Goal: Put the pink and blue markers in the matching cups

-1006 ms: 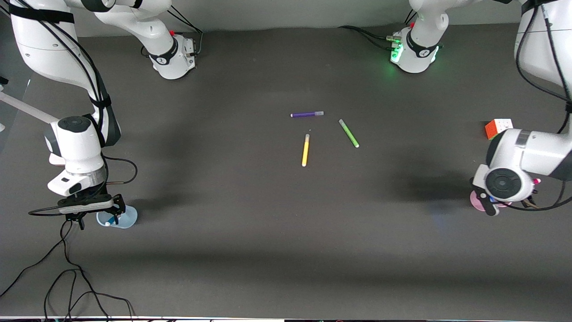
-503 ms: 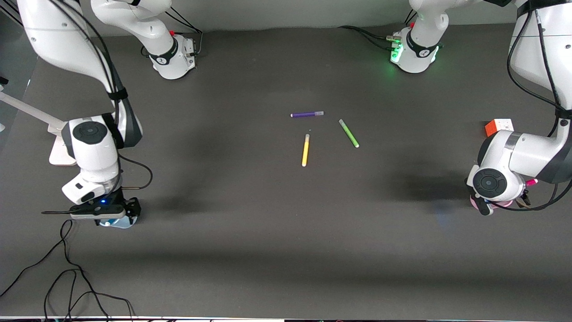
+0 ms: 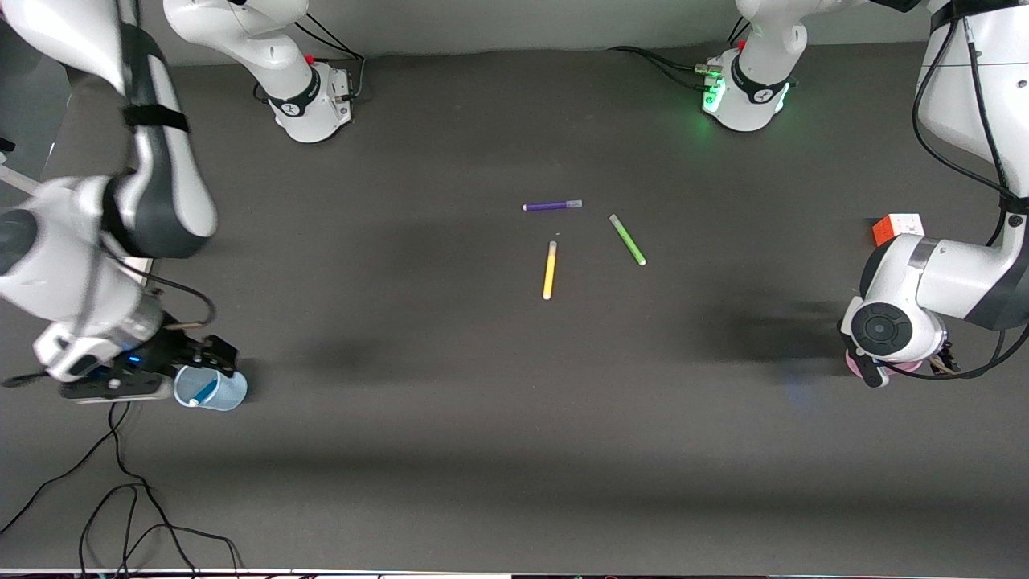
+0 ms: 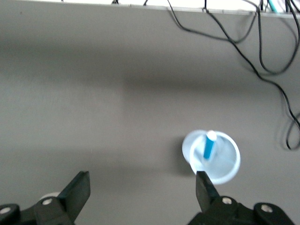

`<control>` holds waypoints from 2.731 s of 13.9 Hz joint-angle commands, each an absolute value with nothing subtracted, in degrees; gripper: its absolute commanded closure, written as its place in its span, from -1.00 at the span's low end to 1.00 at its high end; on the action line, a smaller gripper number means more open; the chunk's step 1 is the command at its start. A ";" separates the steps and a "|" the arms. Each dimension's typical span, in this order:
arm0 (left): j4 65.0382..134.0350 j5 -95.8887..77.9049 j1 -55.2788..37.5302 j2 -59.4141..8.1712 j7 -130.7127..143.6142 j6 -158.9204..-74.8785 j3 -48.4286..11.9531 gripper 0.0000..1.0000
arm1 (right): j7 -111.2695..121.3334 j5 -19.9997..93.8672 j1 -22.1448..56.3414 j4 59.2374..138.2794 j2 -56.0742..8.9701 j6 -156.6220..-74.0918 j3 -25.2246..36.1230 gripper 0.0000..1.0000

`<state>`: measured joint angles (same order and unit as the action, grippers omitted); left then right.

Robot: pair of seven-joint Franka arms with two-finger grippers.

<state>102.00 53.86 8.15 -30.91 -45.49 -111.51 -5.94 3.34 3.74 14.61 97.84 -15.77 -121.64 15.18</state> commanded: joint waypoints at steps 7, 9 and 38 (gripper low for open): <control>82.82 41.78 6.94 -28.74 -45.88 -99.42 -8.43 -1.00 | 5.19 4.84 14.68 98.26 -1.07 -101.52 15.73 -1.00; 77.46 34.40 7.12 -28.30 -45.88 -96.78 -8.70 -1.00 | 4.66 4.83 14.50 100.62 2.36 -101.51 15.82 -1.00; 90.33 2.46 2.05 -3.44 2.89 -86.82 -10.22 -1.00 | 7.03 -1.50 13.98 99.49 4.31 -96.42 14.06 -1.00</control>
<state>78.26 3.37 5.91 -12.60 1.19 -81.26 -14.05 6.61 -1.40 14.35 99.71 3.90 -96.67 14.66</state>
